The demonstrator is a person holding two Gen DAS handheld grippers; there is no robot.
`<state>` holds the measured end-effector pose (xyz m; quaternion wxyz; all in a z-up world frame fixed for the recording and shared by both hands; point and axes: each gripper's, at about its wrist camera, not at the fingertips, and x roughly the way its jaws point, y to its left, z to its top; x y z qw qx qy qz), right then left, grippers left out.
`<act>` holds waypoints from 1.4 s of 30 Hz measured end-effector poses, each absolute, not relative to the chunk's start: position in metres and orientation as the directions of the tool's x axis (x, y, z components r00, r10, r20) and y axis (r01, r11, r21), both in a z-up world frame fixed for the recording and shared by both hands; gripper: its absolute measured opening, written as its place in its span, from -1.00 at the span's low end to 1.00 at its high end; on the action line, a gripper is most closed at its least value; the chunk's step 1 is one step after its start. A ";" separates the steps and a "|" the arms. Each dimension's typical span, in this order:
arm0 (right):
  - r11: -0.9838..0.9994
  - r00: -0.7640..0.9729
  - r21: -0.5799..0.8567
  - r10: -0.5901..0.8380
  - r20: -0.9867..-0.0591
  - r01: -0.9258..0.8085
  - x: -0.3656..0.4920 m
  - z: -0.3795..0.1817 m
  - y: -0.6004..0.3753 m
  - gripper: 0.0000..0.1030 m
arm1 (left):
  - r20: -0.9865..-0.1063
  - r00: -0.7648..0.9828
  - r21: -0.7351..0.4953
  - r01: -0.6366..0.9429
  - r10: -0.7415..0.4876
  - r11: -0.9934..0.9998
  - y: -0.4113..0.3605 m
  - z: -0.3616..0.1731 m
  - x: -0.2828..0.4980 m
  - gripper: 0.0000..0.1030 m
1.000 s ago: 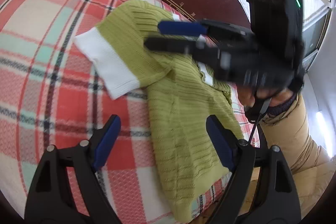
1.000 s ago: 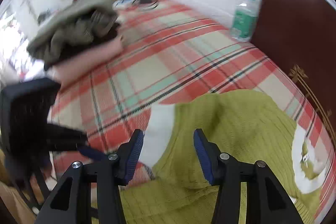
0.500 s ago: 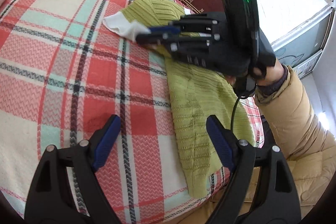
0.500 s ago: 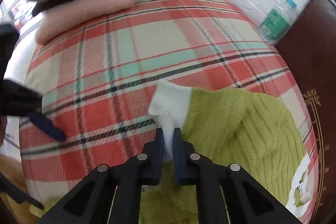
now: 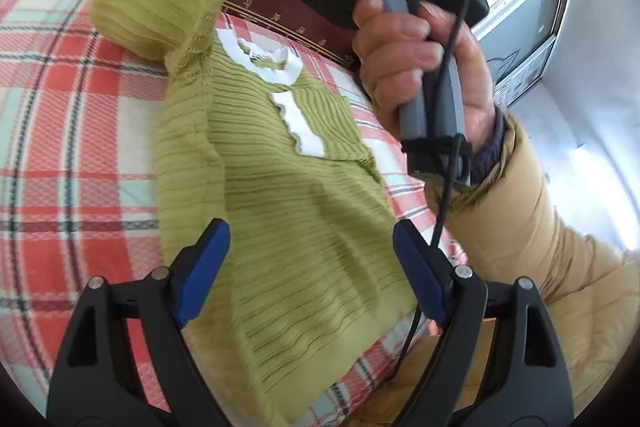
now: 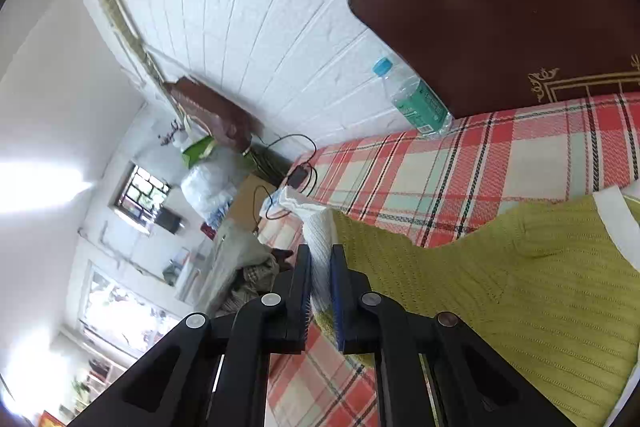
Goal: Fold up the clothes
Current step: 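Lift the second sleeve across the sweater body with the right gripper and release, then move both grippers to the sweater hem and grasp it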
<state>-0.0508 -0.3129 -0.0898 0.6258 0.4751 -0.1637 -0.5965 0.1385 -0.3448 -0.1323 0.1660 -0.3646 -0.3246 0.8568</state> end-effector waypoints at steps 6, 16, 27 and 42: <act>-0.120 0.329 0.830 -0.880 -0.343 0.545 -0.056 -0.092 -0.319 -0.84 | -0.469 -0.634 -0.702 -0.155 0.615 -0.695 -0.334 -0.139 0.106 0.75; -0.102 0.335 0.780 -0.863 -0.378 0.618 -0.049 -0.082 -0.318 -0.83 | -0.519 -0.733 -0.758 0.155 0.441 -0.634 -0.388 -0.171 0.099 0.86; -0.448 0.075 0.777 -0.845 -0.529 0.442 -0.072 -0.199 -0.188 -0.71 | -0.573 -0.773 -0.709 0.302 0.271 -0.637 -0.418 -0.178 0.167 0.86; -0.580 -0.039 0.588 -0.730 -0.683 0.564 -0.053 -0.197 -0.184 -0.71 | -0.680 -0.711 -0.518 0.291 0.180 -0.805 -0.409 -0.157 0.133 0.86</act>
